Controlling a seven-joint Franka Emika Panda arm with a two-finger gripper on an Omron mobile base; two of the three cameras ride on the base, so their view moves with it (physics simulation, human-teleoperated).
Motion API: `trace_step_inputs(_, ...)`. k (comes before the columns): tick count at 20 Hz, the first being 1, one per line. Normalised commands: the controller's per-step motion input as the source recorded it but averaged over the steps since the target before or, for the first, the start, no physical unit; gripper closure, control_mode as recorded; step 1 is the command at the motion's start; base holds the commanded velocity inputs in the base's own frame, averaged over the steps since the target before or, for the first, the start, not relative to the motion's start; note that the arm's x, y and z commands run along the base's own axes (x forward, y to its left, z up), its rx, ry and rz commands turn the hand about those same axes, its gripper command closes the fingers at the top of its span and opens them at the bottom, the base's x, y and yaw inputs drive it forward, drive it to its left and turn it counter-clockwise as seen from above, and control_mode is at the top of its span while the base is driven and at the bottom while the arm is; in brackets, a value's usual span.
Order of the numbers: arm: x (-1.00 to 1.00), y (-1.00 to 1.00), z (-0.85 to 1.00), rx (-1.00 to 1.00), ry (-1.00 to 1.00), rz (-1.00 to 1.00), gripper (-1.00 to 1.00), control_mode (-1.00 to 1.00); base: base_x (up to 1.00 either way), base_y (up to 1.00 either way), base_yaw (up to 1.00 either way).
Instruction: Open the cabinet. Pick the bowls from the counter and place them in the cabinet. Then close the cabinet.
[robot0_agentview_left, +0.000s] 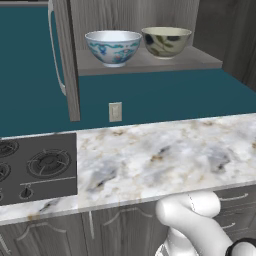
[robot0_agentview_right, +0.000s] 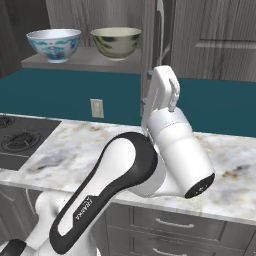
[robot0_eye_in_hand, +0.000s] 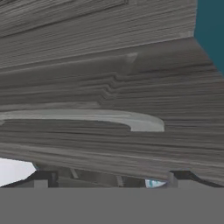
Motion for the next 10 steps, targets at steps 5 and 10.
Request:
trace_step_inputs(5, 0.3, 0.43, -0.13, -0.01, -0.03, 0.0, -1.0, -1.0, 0.0, 0.0, 0.0)
trace_step_inputs(10, 0.89, 0.88, -0.43, -0.01, 0.2, 0.01, -1.0, -1.0, 0.0, 0.0, 0.0)
